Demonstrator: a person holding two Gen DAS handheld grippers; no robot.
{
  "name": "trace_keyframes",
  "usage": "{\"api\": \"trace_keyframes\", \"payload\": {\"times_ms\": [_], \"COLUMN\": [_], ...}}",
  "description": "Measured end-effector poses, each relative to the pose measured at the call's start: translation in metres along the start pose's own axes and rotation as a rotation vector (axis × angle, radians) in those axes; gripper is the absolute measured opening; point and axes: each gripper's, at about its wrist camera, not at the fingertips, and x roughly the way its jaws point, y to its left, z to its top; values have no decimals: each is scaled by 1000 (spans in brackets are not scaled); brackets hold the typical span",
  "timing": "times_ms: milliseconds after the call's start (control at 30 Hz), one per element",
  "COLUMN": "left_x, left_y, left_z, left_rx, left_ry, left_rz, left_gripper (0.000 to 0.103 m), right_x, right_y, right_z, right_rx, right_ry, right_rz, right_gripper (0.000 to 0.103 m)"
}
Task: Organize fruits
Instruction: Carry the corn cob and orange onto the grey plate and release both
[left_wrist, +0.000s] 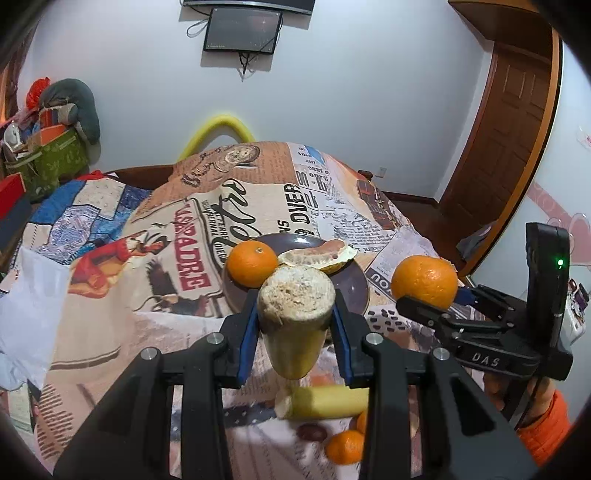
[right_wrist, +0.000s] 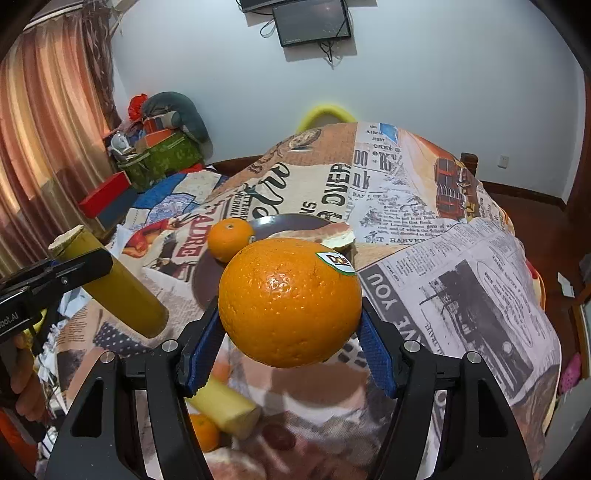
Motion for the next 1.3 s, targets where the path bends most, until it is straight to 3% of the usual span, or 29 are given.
{"api": "trace_keyframes", "payload": {"times_ms": [300, 700, 1300], "left_x": [33, 89, 144], "left_y": [-14, -3, 9], "left_z": [15, 23, 49], "left_rx": [24, 9, -24], "left_ry": [19, 111, 170], "left_rz": [-37, -40, -53], "left_gripper": [36, 36, 36], "right_x": [20, 53, 92], "right_y": [-12, -21, -23], "right_z": [7, 18, 22], "right_rx": [-20, -62, -93], "right_ry": [14, 50, 105], "right_rz": [-29, -41, 12], "right_gripper": [65, 65, 66]}}
